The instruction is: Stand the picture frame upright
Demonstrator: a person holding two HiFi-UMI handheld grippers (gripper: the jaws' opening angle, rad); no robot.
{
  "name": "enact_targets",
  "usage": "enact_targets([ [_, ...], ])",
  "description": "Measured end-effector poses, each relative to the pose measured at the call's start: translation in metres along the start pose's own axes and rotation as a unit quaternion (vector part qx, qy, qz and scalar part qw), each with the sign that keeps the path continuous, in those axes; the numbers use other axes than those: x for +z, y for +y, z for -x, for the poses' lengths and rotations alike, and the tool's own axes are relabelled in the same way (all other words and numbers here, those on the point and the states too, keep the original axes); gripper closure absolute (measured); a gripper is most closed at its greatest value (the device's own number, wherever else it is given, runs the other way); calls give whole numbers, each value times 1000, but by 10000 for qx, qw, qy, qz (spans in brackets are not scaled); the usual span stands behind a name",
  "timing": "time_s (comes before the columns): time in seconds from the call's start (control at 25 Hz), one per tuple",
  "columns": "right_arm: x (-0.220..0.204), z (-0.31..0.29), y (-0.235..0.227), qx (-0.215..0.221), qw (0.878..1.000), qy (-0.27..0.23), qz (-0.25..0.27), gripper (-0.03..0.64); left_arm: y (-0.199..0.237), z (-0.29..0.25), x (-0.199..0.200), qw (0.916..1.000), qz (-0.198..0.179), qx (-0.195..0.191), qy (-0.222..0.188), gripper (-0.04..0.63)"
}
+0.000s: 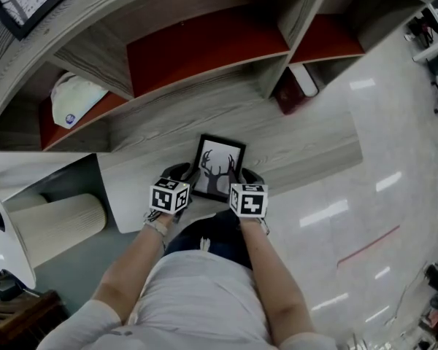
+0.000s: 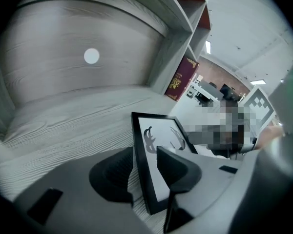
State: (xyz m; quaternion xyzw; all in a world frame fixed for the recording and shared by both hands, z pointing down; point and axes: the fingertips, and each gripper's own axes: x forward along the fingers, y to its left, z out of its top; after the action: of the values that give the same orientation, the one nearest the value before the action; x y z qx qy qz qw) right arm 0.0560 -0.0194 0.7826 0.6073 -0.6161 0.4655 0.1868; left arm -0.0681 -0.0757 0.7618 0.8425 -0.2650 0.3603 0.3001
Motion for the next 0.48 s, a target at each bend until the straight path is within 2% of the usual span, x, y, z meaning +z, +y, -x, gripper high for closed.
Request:
enact_targets([
  [0.24, -7, -7, -4, -124, 9996, 254, -56, 469, 5, -15, -13, 9997, 28, 11, 248, 453],
  [0.48, -8, -9, -4, -205, 9993, 323, -50, 471, 9, -21, -16, 9994, 78, 64, 324, 453],
])
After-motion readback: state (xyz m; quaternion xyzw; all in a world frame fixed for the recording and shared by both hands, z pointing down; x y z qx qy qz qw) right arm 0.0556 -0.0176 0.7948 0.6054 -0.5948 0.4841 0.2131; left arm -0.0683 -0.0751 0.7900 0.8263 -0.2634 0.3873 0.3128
